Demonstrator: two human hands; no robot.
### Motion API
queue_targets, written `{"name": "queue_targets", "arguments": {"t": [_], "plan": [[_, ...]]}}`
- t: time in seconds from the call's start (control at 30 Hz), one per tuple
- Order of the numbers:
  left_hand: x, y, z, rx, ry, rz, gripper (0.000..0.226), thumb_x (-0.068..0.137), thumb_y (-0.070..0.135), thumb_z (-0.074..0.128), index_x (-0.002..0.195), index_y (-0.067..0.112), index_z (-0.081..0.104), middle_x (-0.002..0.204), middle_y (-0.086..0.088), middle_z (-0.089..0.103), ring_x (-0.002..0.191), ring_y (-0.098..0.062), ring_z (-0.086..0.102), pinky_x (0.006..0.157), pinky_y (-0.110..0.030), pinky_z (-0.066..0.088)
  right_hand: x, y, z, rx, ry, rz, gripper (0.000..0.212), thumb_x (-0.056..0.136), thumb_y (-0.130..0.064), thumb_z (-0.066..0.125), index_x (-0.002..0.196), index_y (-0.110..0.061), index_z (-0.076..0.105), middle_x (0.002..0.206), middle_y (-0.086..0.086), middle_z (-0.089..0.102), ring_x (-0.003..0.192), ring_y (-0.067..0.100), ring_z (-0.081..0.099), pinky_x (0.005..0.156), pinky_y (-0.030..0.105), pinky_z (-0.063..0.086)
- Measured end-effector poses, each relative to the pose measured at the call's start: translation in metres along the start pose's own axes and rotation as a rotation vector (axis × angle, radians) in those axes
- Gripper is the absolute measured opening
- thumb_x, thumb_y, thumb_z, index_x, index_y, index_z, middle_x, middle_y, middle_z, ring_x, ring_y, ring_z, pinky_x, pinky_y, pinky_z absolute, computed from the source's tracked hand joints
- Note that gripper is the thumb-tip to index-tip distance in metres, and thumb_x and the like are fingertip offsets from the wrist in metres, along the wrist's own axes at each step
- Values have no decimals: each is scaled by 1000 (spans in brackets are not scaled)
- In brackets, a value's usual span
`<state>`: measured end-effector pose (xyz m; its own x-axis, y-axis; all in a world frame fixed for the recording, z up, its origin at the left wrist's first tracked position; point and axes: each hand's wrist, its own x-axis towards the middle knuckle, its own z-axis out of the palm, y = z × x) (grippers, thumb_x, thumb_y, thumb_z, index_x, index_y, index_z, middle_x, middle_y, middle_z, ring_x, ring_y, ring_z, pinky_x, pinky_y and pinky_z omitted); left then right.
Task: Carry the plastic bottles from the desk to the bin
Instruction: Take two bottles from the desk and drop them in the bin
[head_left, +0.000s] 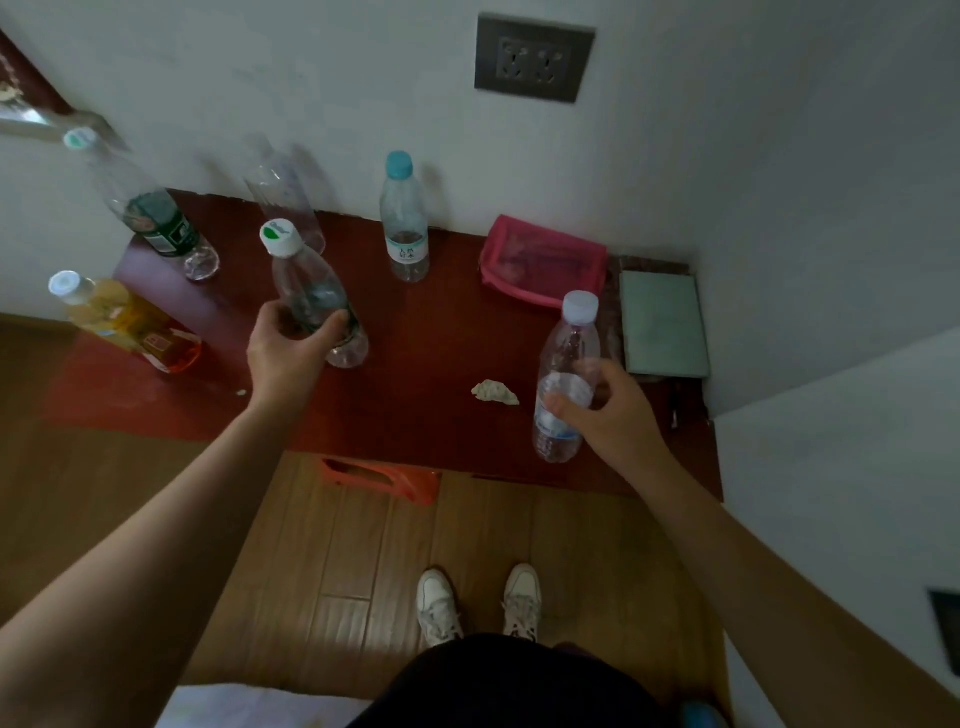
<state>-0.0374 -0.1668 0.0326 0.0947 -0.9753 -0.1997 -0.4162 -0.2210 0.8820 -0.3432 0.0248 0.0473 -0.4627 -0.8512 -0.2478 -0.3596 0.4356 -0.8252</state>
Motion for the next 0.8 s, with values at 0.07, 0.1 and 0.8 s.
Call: {"name": "queue_targets", "arguments": {"t": [0.07,0.1,0.8], "plan": [[-24,1,-3,-27,-51,35,52,73,50,83,112,23,62,106,6,72,98,-9,70,90,-36,59,-13,2,-1,19,-25,1,49,78,-47,78,117,-25,59,110,-9,67,99,6,65,81,30,57],[-40,-1,-5,-45,-70,42,49,75,46,83,112,22,63,106,6,73,97,-7,71,88,-33,59,-19,4,-1,23,-53,0,48,78,-47,77,117,-26,59,110,-10,66,99,6,64,81,30,57],[-475,-189,-86,-125,674,-698,37,75,31,87,101,16,66,99,-2,74,95,-20,71,83,-41,57,-115,35,101,-239,-1001,-32,53,77,-37,79,123,-24,57,115,-10,61,108,15,61,71,24,54]]}}
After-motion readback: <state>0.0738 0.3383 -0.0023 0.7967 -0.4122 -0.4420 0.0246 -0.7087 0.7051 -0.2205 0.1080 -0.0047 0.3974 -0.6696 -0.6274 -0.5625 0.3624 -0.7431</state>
